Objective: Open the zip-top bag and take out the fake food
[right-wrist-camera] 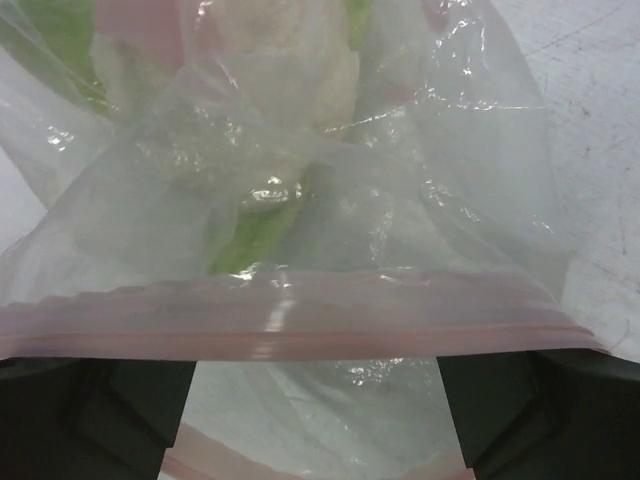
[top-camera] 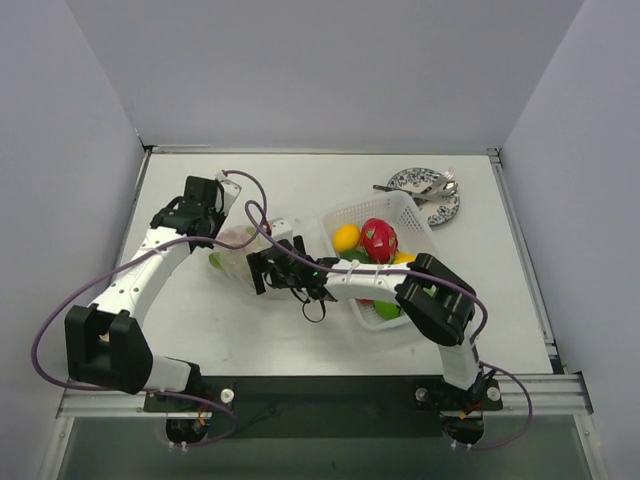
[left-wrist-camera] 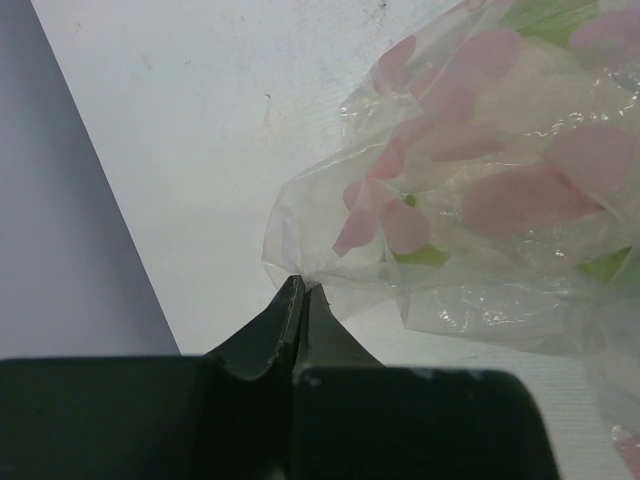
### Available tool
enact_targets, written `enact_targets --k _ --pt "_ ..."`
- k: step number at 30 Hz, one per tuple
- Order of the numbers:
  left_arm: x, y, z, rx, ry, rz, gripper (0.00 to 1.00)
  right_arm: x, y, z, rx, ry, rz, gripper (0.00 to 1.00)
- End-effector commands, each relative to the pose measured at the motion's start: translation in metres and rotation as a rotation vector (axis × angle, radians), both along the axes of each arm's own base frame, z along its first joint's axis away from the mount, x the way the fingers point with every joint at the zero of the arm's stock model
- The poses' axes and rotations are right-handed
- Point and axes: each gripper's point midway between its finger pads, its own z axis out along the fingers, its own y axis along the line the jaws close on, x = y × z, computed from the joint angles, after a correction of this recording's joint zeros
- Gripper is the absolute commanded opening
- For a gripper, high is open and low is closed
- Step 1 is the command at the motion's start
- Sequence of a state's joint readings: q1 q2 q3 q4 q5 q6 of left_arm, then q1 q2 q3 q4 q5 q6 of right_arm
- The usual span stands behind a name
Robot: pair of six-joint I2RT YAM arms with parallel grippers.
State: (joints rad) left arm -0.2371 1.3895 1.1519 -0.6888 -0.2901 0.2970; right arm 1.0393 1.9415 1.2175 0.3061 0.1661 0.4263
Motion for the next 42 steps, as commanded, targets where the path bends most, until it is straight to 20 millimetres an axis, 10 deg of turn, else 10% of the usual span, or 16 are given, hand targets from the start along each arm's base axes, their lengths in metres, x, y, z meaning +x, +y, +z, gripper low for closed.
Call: enact_targets --k 1,17,21,25,42 --pt "0.007 -0.002 -0.005 0.003 -0.014 -0.013 0.0 0.018 0.019 0.012 0.073 0.011 -0.02 1.0" --pt "-0.003 -0.003 -0.008 -0.007 0.007 -0.02 0.0 0.028 0.061 -0.011 0.167 0.12 0.015 0.98" --pt "-0.004 -0.003 -0.005 -0.01 0.004 -0.02 0.0 0.029 0.057 -0.011 0.176 0.128 0.001 0.76" --pt "-0.005 -0.002 -0.004 -0.003 0.001 -0.016 0.0 0.031 0.053 -0.006 0.181 0.122 -0.003 0.31" --pt "0.003 0.019 -0.004 0.097 -0.034 0.009 0.0 0.024 0.012 0.033 0.184 0.024 -0.031 0.0"
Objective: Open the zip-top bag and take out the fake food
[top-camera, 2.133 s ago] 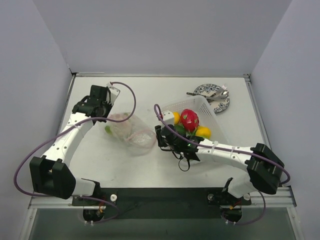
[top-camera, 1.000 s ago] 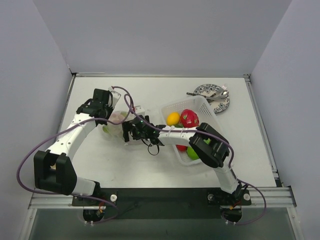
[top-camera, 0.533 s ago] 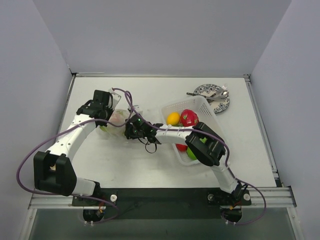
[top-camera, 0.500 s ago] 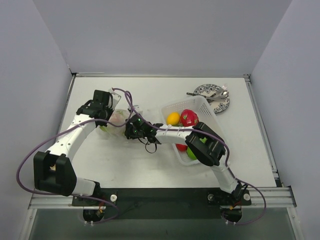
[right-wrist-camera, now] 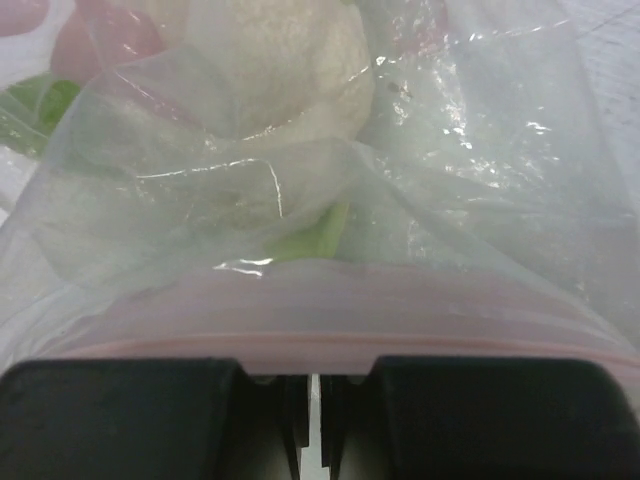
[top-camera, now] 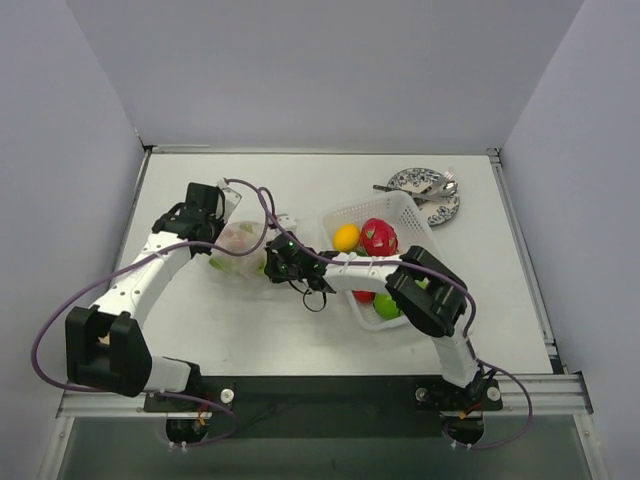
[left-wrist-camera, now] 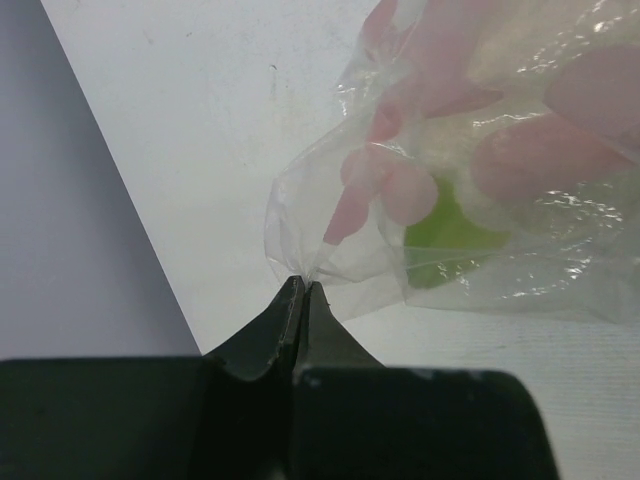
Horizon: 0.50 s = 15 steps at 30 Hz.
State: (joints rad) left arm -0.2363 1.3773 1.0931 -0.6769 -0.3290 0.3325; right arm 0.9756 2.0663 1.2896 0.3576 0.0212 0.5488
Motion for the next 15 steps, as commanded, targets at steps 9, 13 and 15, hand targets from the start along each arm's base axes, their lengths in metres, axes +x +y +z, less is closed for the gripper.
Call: enact_targets --k 9,13,15 --pt "0.034 0.032 0.01 0.029 -0.08 0.079 0.0 -0.01 -0.045 0.068 0.047 -0.14 -0.036 0.0" --pt "0.036 0.04 0.013 0.056 -0.1 0.088 0.0 -0.018 -0.064 0.077 0.05 -0.154 -0.059 0.0" --pt "0.036 0.049 0.01 0.087 -0.096 0.098 0.0 -0.02 -0.077 0.075 0.041 -0.153 -0.071 0.0"
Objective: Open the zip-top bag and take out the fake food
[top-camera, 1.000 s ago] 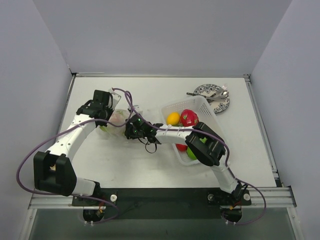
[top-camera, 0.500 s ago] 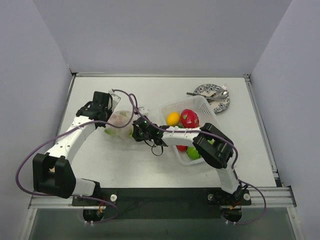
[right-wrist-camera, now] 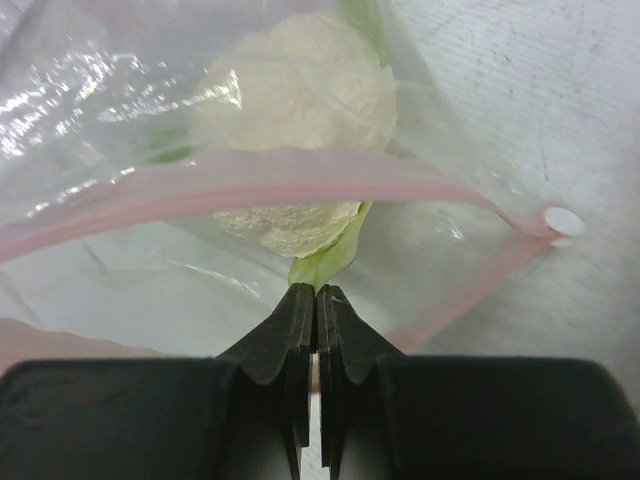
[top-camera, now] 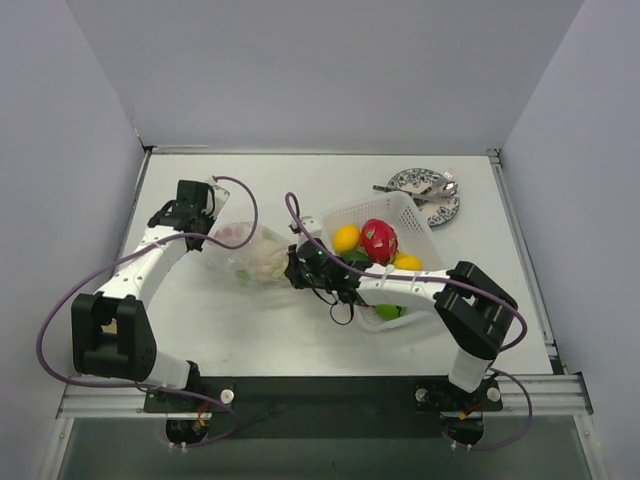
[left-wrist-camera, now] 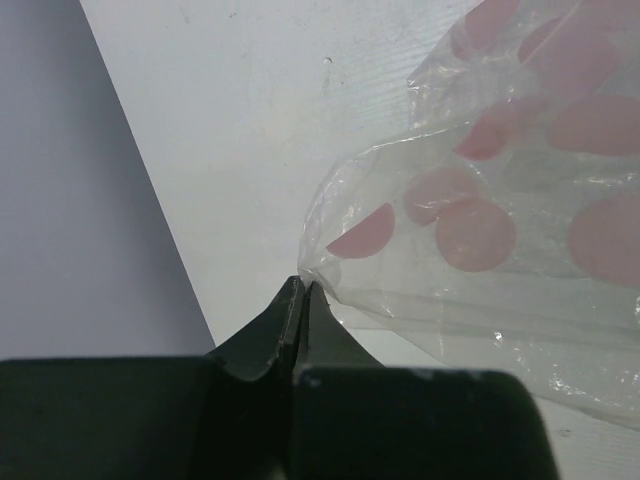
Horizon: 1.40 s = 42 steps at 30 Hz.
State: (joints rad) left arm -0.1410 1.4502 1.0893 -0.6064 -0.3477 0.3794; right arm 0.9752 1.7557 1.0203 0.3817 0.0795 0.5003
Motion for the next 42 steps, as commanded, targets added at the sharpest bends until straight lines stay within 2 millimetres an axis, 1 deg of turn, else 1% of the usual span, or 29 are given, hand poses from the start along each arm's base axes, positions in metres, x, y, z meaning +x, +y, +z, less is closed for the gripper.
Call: enact_targets --k 1,3,4,6,7,9,11,12,14,15,16,18,19,21,22,23,24,25,28,29,31,33,34,36,37,38,40,41,42 --pt "0.021 0.018 0.025 0.055 -0.116 0.031 0.0 0.003 -0.023 0.038 0.053 -0.074 -0.054 0.0" --pt "0.022 0.027 0.024 0.078 -0.116 0.042 0.0 0.004 -0.031 0.045 0.059 -0.08 -0.068 0.0" --pt "0.022 0.029 0.022 0.084 -0.116 0.045 0.0 0.003 -0.037 0.054 0.068 -0.09 -0.069 0.0" --pt "0.022 0.035 0.021 0.088 -0.112 0.056 0.0 0.006 -0.045 0.065 0.075 -0.107 -0.079 0.0" --pt "0.022 0.036 0.02 0.086 -0.11 0.057 0.0 0.006 -0.049 0.078 0.089 -0.121 -0.082 0.0" --pt "0.021 0.037 0.018 0.087 -0.105 0.062 0.0 0.011 -0.057 0.093 0.096 -0.145 -0.088 0.0" --pt "0.02 0.038 0.017 0.086 -0.106 0.064 0.0 0.013 -0.066 0.118 0.116 -0.177 -0.092 0.0" --pt "0.02 0.039 0.017 0.088 -0.105 0.067 0.0 0.014 -0.075 0.13 0.124 -0.191 -0.102 0.0" --pt "0.02 0.039 0.018 0.083 -0.11 0.068 0.0 0.018 -0.085 0.147 0.124 -0.219 -0.113 0.0" --pt "0.02 0.04 0.018 0.083 -0.109 0.07 0.0 0.018 -0.091 0.15 0.116 -0.222 -0.115 0.0" --pt "0.019 0.039 0.017 0.08 -0.107 0.071 0.0 0.023 -0.104 0.161 0.123 -0.241 -0.142 0.0" --pt "0.019 0.038 0.017 0.076 -0.107 0.068 0.0 0.026 -0.12 0.173 0.136 -0.259 -0.169 0.0" --pt "0.019 0.038 0.017 0.073 -0.107 0.068 0.0 0.034 -0.133 0.176 0.14 -0.262 -0.2 0.0" --pt "0.018 0.037 0.016 0.068 -0.107 0.067 0.0 0.035 -0.144 0.182 0.16 -0.256 -0.207 0.0" --pt "0.017 0.038 0.015 0.068 -0.105 0.069 0.0 0.043 -0.158 0.182 0.16 -0.255 -0.247 0.0" --pt "0.017 0.037 0.014 0.066 -0.104 0.067 0.0 0.043 -0.163 0.181 0.169 -0.248 -0.25 0.0" --pt "0.017 0.037 0.014 0.066 -0.105 0.067 0.0 0.045 -0.169 0.186 0.192 -0.248 -0.27 0.0" --pt "0.016 0.037 0.015 0.065 -0.106 0.068 0.0 0.052 -0.182 0.186 0.195 -0.249 -0.311 0.0" --pt "0.014 0.037 0.014 0.064 -0.107 0.067 0.0 0.06 -0.198 0.187 0.208 -0.247 -0.365 0.0" --pt "0.014 0.037 0.014 0.066 -0.106 0.065 0.0 0.065 -0.209 0.186 0.205 -0.243 -0.4 0.0" --pt "0.013 0.037 0.016 0.062 -0.111 0.064 0.0 0.069 -0.211 0.18 0.204 -0.221 -0.4 0.0" --pt "0.013 0.036 0.018 0.059 -0.117 0.061 0.0 0.079 -0.224 0.17 0.169 -0.207 -0.441 0.0" --pt "0.013 0.035 0.019 0.057 -0.119 0.063 0.0 0.082 -0.226 0.17 0.165 -0.204 -0.451 0.0" --pt "0.013 0.035 0.02 0.053 -0.12 0.06 0.0 0.091 -0.234 0.159 0.135 -0.178 -0.477 0.0" --pt "0.013 0.034 0.021 0.049 -0.121 0.059 0.0 0.094 -0.234 0.163 0.134 -0.181 -0.481 0.0" --pt "0.012 0.033 0.021 0.046 -0.118 0.055 0.0 0.098 -0.235 0.154 0.109 -0.163 -0.479 0.0" --pt "0.011 0.032 0.022 0.044 -0.12 0.052 0.0 0.103 -0.236 0.153 0.096 -0.16 -0.481 0.0" --pt "0.011 0.032 0.022 0.041 -0.122 0.052 0.0 0.105 -0.235 0.145 0.074 -0.142 -0.478 0.01" --pt "0.01 0.031 0.023 0.042 -0.124 0.047 0.0 0.106 -0.236 0.142 0.064 -0.135 -0.479 0.04"
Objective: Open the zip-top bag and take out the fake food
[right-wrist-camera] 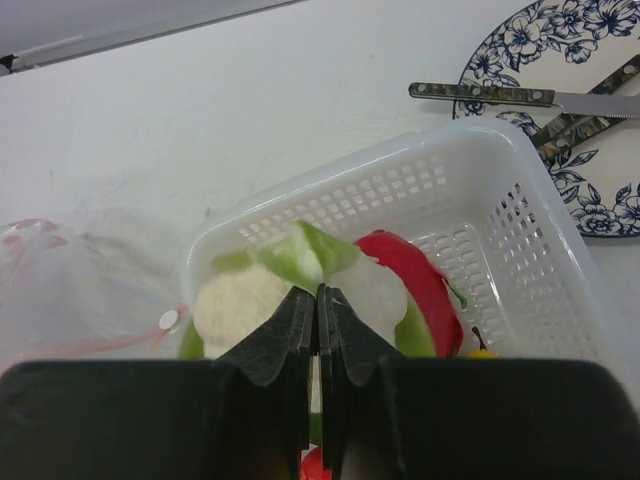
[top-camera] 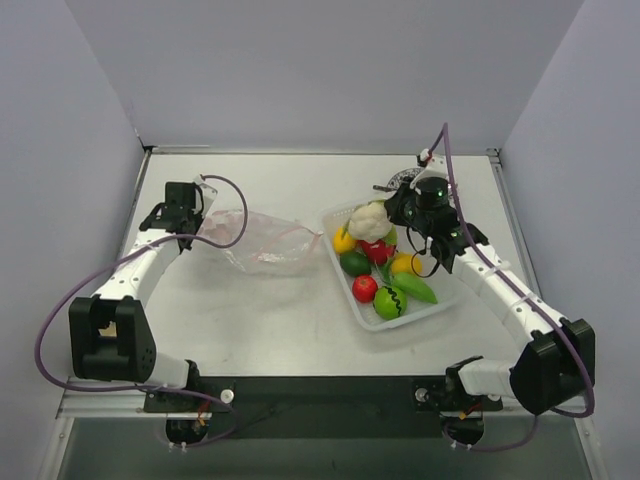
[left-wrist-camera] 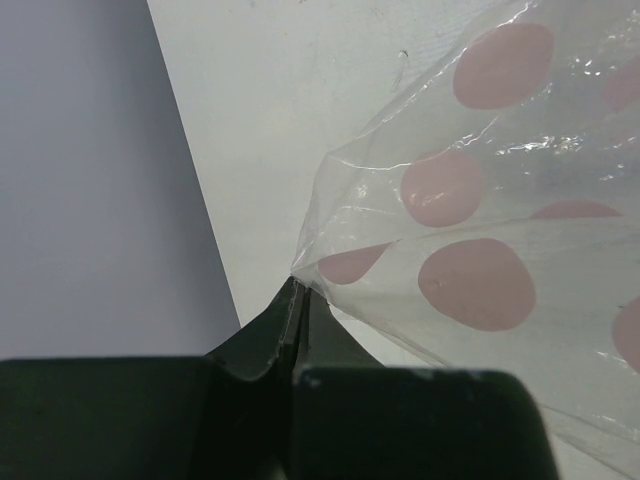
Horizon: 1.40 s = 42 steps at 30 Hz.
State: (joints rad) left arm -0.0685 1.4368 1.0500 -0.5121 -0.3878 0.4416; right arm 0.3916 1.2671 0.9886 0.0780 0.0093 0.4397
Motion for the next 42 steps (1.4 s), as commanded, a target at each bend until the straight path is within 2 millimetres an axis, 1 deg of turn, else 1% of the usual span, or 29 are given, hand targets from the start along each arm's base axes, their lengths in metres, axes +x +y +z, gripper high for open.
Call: enact_targets --k 1,3,4,5,6,8,10,12,14,15,18,19,21,22,24,25,26,28,29,31,32,34,36,37,38,39,40,41,42 --pt "0.004 -0.002 0.018 -0.018 -0.072 -0.005 0.0 0.014 -0.005 0.005 -0.043 0.002 -0.025 0.19" --pt "0.002 -0.002 0.018 -0.02 -0.072 -0.006 0.0 0.015 -0.008 -0.004 -0.069 0.031 -0.04 0.33" --pt "0.002 -0.002 0.018 -0.02 -0.072 -0.006 0.0 0.015 -0.011 -0.008 -0.08 0.04 -0.049 0.61" --pt "0.002 -0.002 0.018 -0.023 -0.072 -0.008 0.0 0.015 -0.016 -0.012 -0.095 0.05 -0.074 0.79" --pt "0.002 -0.002 0.019 -0.024 -0.074 -0.005 0.0 0.014 -0.017 -0.014 -0.099 0.055 -0.077 1.0" --pt "0.003 -0.003 0.018 -0.025 -0.074 -0.009 0.0 0.008 -0.023 -0.015 -0.119 0.067 -0.101 1.0" --pt "0.006 -0.003 0.019 -0.032 -0.077 -0.002 0.0 0.001 -0.021 -0.012 -0.133 0.057 -0.102 1.0" --pt "0.011 -0.006 0.02 -0.048 -0.08 0.007 0.0 -0.008 -0.025 0.001 -0.146 0.027 -0.128 1.0" --pt "0.014 -0.008 0.021 -0.064 -0.073 0.011 0.0 -0.019 -0.02 0.015 -0.15 -0.001 -0.119 1.0" --pt "0.02 -0.011 0.025 -0.079 -0.087 0.016 0.0 -0.023 -0.02 0.021 -0.156 -0.013 -0.128 1.0" --pt "0.029 -0.017 0.031 -0.097 -0.102 0.028 0.0 -0.037 -0.019 0.028 -0.177 -0.015 -0.122 1.0" --pt "0.035 -0.019 0.041 -0.099 -0.13 0.027 0.0 -0.043 -0.019 0.023 -0.19 0.004 -0.116 1.0" --pt "0.042 -0.022 0.051 -0.08 -0.164 0.034 0.0 -0.053 -0.019 0.022 -0.199 0.009 -0.108 1.0" --pt "0.048 -0.023 0.063 -0.077 -0.203 0.035 0.0 -0.061 -0.021 0.012 -0.218 0.038 -0.102 1.0" --pt "0.055 -0.022 0.076 -0.074 -0.238 0.059 0.0 -0.074 -0.025 0.008 -0.208 0.047 -0.105 1.0" --pt "0.059 -0.022 0.088 -0.082 -0.263 0.066 0.0 -0.084 -0.03 0.0 -0.213 0.063 -0.103 1.0" --pt "0.061 -0.024 0.094 -0.104 -0.277 0.076 0.03 -0.089 -0.032 -0.005 -0.204 0.073 -0.103 1.0" --pt "0.058 -0.033 0.095 -0.137 -0.251 0.065 0.17 -0.099 -0.04 -0.013 -0.22 0.092 -0.116 1.0" --pt "0.059 -0.04 0.101 -0.17 -0.262 0.052 0.51 -0.104 -0.044 -0.022 -0.229 0.112 -0.125 1.0" --pt "0.053 -0.052 0.101 -0.185 -0.243 0.025 0.85 -0.111 -0.05 -0.028 -0.226 0.128 -0.143 1.0" --pt "0.048 -0.057 0.102 -0.198 -0.243 0.018 0.97 -0.115 -0.049 -0.033 -0.219 0.142 -0.131 1.0" --pt "0.041 -0.061 0.102 -0.215 -0.231 0.012 0.97 -0.123 -0.052 -0.035 -0.199 0.156 -0.138 1.0" --pt "0.034 -0.069 0.107 -0.26 -0.229 -0.004 0.97 -0.134 -0.056 -0.045 -0.201 0.189 -0.146 1.0" --pt "0.029 -0.07 0.107 -0.275 -0.216 -0.007 0.97 -0.14 -0.057 -0.045 -0.196 0.181 -0.138 1.0" --pt "0.025 -0.077 0.114 -0.31 -0.221 -0.033 0.97 -0.144 -0.058 -0.046 -0.203 0.177 -0.135 1.0" --pt "0.02 -0.081 0.12 -0.334 -0.214 -0.048 0.97 -0.15 -0.06 -0.052 -0.22 0.18 -0.128 1.0" --pt "0.016 -0.093 0.124 -0.39 -0.205 -0.089 0.97 -0.157 -0.058 -0.048 -0.216 0.154 -0.1 1.0" --pt "0.01 -0.099 0.133 -0.424 -0.216 -0.116 0.97 -0.16 -0.056 -0.047 -0.21 0.144 -0.083 1.0" --pt "0.002 -0.105 0.133 -0.454 -0.198 -0.138 0.97 -0.164 -0.057 -0.045 -0.203 0.132 -0.071 1.0"
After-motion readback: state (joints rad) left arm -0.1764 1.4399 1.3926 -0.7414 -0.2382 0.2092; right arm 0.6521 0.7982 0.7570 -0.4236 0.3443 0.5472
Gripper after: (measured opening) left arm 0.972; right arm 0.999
